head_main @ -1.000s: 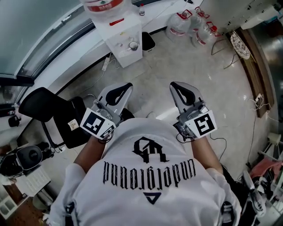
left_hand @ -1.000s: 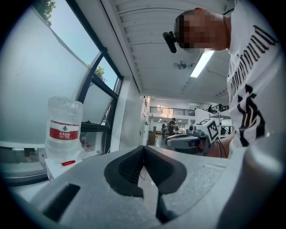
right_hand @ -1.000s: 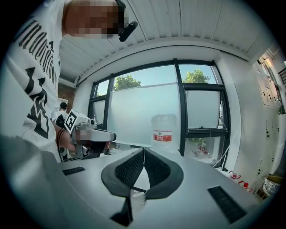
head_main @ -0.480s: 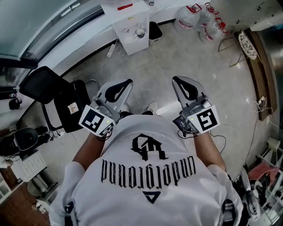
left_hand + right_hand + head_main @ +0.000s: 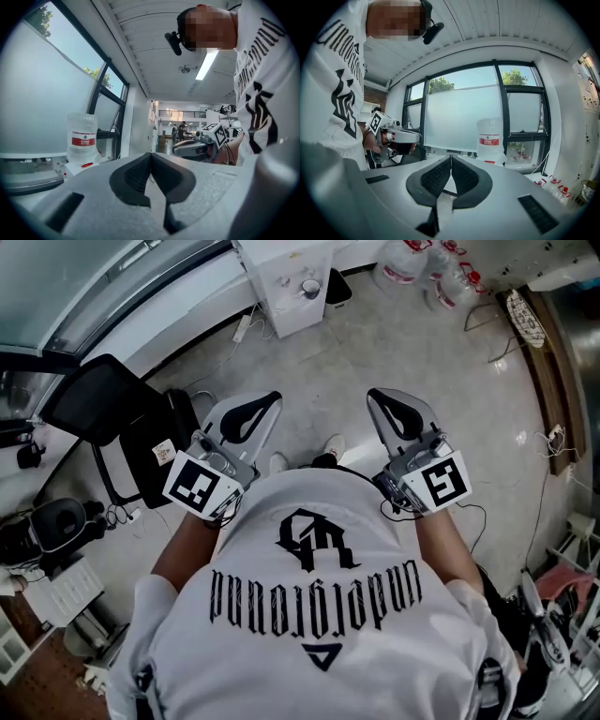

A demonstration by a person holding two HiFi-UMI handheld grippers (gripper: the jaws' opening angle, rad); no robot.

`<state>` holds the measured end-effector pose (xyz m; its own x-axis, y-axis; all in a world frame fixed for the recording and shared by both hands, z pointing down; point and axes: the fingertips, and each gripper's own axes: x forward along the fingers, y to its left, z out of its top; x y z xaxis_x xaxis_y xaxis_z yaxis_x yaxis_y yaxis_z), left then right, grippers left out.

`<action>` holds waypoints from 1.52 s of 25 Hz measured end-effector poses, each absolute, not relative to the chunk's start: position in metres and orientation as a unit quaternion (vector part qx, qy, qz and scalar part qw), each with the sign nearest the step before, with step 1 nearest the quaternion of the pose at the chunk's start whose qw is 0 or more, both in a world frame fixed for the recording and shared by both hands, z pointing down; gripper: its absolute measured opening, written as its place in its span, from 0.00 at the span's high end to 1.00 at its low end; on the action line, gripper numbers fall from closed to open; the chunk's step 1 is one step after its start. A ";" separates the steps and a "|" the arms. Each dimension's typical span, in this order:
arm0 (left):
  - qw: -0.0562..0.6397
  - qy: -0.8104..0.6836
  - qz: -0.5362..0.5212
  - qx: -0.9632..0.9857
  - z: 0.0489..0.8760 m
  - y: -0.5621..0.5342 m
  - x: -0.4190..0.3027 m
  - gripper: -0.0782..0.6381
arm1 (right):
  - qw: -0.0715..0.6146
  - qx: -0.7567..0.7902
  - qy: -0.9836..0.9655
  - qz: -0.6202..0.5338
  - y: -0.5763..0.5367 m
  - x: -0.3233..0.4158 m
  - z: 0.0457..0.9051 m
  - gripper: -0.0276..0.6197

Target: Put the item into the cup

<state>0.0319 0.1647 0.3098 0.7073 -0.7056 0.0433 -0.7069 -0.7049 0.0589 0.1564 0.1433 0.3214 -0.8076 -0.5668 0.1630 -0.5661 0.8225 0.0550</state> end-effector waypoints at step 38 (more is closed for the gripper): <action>0.044 -0.347 -0.020 0.937 0.323 0.250 -0.078 0.87 | 0.096 0.328 -0.940 -0.010 0.247 0.043 0.327 0.93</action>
